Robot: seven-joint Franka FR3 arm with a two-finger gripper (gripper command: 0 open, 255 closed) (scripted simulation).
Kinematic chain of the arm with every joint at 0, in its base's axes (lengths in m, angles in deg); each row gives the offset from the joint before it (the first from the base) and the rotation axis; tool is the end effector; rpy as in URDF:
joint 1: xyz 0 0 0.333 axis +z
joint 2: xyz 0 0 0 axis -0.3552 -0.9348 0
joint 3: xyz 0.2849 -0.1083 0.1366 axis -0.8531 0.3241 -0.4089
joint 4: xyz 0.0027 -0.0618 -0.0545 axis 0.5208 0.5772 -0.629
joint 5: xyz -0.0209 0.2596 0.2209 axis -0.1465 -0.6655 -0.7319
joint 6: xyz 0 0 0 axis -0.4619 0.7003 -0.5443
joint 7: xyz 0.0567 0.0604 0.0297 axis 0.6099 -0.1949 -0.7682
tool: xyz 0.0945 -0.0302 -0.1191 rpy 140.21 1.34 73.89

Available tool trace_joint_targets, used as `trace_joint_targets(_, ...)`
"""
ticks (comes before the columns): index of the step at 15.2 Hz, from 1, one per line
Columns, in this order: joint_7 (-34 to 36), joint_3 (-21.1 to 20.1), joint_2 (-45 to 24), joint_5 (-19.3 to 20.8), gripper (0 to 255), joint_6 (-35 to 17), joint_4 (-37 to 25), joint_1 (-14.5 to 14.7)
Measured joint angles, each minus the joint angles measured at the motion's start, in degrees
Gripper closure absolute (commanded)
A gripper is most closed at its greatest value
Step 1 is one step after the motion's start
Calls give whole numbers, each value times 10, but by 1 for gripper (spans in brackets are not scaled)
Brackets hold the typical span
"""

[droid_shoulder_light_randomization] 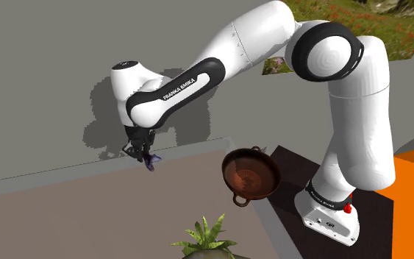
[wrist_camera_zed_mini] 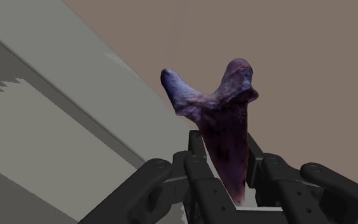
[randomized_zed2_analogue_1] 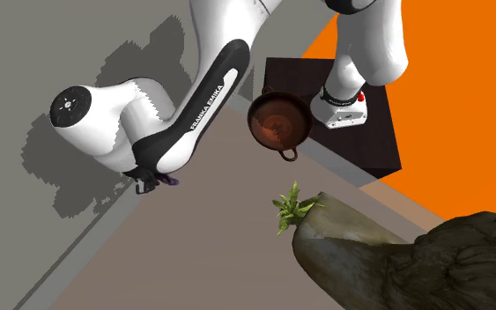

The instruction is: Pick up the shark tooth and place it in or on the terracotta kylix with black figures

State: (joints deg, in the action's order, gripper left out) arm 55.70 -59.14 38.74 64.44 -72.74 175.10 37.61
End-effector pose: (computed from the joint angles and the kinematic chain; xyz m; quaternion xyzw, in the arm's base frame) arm 0.5516 0.3209 0.3307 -0.9944 -0.1001 -0.0074 0.0332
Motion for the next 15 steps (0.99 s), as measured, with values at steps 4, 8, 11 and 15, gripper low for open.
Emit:
trace_joint_targets(4, -1, -2, 13, -4, 255, 25, -13, -1)
trace_joint_targets(8, -3, -4, 25, -8, 255, 50, -26, -2)
trace_joint_targets(11, -4, -6, 37, -11, 255, 69, -34, -4)
trace_joint_targets(15, -5, -7, 45, -14, 255, 96, -53, -4)
